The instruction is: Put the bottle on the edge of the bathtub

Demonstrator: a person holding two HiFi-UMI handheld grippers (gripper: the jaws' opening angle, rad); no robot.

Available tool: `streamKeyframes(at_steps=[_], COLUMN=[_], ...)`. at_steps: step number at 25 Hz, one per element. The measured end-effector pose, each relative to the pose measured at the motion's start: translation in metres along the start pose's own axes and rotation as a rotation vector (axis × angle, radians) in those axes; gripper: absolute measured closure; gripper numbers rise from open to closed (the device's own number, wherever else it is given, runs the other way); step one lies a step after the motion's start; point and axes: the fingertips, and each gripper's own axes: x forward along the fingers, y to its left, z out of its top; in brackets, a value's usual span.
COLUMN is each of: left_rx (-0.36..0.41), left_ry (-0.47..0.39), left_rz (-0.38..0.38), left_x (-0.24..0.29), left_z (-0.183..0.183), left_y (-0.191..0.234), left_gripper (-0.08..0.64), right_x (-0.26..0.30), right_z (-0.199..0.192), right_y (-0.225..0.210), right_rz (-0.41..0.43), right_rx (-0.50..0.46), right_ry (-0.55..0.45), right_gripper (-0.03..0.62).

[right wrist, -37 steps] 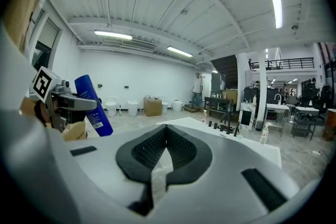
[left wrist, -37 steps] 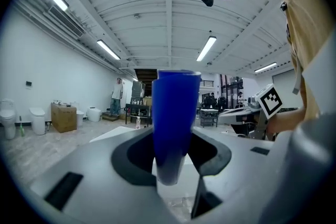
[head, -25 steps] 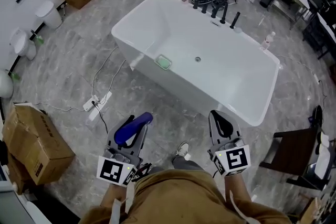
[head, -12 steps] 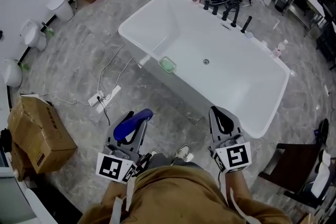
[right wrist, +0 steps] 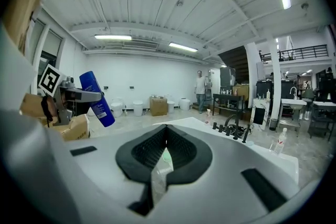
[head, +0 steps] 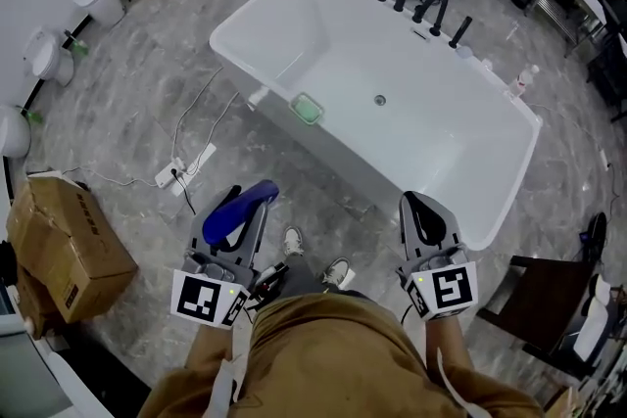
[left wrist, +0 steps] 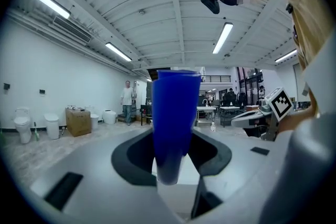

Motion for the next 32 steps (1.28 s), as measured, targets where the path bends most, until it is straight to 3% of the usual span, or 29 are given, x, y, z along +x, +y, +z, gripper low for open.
streamKeyframes(at_steps=[15, 32], left_rx=[-0.023, -0.018], left_ry=[0.034, 0.085], left_rz=[-0.097, -0.181], left_x=[0.069, 0.153], left_z=[-0.034, -0.079], left_y=[0.074, 0.085], left_gripper=[0.398, 0.398], right_x=[0.073, 0.116], right_z=[-0.003, -0.030], right_y=[0.017, -0.011], right_rz=[-0.059, -0.112], right_rx=[-0.021, 0.020], right_ry=[0.111, 0.171], right_gripper=[0.588, 0.588])
